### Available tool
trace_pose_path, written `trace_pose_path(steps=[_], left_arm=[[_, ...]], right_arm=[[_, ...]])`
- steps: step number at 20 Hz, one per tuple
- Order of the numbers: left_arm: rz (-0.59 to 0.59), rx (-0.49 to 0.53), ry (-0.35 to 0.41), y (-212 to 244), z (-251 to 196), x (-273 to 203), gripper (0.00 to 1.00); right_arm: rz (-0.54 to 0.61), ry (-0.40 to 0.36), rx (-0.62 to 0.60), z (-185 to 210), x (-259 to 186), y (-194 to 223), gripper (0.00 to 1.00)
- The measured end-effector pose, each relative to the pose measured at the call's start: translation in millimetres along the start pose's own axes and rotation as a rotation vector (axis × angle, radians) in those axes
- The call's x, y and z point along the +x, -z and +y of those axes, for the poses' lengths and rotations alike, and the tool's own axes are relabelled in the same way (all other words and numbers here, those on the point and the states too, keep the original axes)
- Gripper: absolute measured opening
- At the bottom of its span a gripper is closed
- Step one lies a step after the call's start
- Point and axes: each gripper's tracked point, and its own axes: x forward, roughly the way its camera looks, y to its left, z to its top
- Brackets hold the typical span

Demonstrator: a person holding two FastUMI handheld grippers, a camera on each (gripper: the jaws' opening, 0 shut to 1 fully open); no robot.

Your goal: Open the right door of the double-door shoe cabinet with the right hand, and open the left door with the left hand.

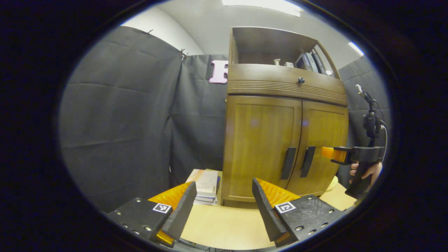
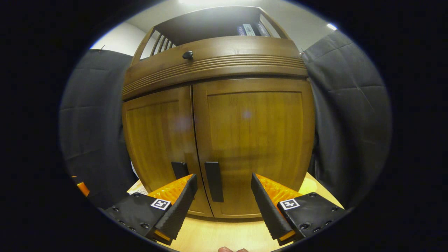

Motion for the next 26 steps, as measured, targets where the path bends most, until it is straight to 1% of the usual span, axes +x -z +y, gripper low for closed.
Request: trace_pose_path(steps=[1,2,7,8,9,10,11,12,13,15,16,17,18,19,20,23,25,26], left_arm=[[0.008,-0.005,-0.015,3,3,-1,0.90],[0.014,-0.013,-0.027,6,4,-3,0.90],[0.048,-0.046,-0.093,19,11,-1,0.90],[0.058,-0.052,-0.111,21,12,-1,0.90],[0.069,-0.059,-0.128,21,14,-2,0.90],[0.078,-0.066,-0.140,24,14,-2,0.91],[0.086,-0.069,-0.153,26,14,-4,0.92],[0.091,-0.068,-0.167,26,15,-4,0.92],[0.094,-0.064,-0.179,26,15,-5,0.93],[0.091,-0.041,-0.200,27,13,-5,0.90],[0.098,-0.024,-0.204,28,10,-5,0.93],[0.100,-0.007,-0.205,26,6,-5,0.93],[0.100,0.010,-0.201,25,1,-4,0.90],[0.100,0.026,-0.193,26,-6,-4,0.90],[0.106,0.038,-0.180,27,-13,-3,0.90],[0.137,0.058,-0.143,39,-40,-2,0.91],[0.147,0.057,-0.120,42,-56,-4,0.91],[0.148,0.052,-0.110,43,-63,-5,0.91]], right_arm=[[-0.002,-0.006,0.001,2,8,-1,0.95],[0.003,-0.009,0.000,3,17,0,0.97],[0.021,-0.033,0.014,10,50,14,0.95],[0.027,-0.032,0.016,12,59,16,0.97],[0.038,-0.032,0.016,13,67,23,0.95],[0.051,-0.032,0.017,14,73,28,0.97],[0.068,-0.031,0.016,14,76,33,0.97],[0.073,-0.033,0.009,14,80,35,0.95],[0.076,-0.034,0.000,14,84,39,0.95],[0.086,-0.031,-0.008,13,92,45,0.95],[0.090,-0.033,0.000,13,95,47,0.94],[0.097,-0.035,0.012,13,97,49,0.92],[0.102,-0.034,0.027,14,100,50,0.79],[0.108,-0.036,0.041,17,102,53,0.66],[0.103,-0.055,0.048,22,101,54,0.53],[0.087,-0.042,0.018,20,102,50,0.36],[0.082,-0.060,0.000,20,99,48,0.32],[0.081,-0.078,-0.003,20,99,48,0.34]])
